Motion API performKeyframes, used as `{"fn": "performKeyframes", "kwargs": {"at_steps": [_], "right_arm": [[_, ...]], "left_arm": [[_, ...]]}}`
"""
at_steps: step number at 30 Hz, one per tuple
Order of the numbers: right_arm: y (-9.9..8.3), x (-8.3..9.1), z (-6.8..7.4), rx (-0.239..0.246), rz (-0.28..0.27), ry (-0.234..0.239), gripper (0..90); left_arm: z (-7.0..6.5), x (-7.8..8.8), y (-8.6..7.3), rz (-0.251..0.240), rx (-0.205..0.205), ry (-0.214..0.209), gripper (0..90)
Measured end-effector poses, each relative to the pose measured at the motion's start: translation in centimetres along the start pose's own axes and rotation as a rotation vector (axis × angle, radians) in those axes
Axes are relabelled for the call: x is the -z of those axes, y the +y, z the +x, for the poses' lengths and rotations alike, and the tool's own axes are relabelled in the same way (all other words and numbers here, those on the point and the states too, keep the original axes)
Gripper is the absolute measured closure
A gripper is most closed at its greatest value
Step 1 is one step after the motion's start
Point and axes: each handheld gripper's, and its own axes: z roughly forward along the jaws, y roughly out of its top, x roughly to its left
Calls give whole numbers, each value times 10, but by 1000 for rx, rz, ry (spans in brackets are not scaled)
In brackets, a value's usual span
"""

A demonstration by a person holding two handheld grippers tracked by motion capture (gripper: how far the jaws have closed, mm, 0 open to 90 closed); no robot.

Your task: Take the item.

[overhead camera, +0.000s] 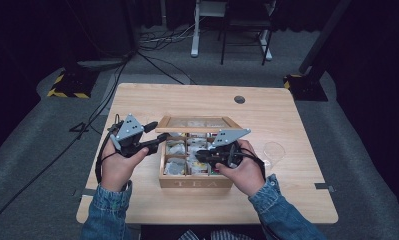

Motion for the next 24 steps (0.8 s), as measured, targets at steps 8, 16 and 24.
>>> {"fn": "performKeyframes", "kwargs": {"at_steps": [8,16,24], "right_arm": [[-5,23,-6,-12,-27,-26,812],[-17,49,-13,-43,-60,-57,812],[-28,76,-23,-74,-90,-110,812]], "left_arm": [[0,0,0,-3,1,0,498],[0,0,0,-1,0,1,499],[0,0,0,-2,3,0,498]]}}
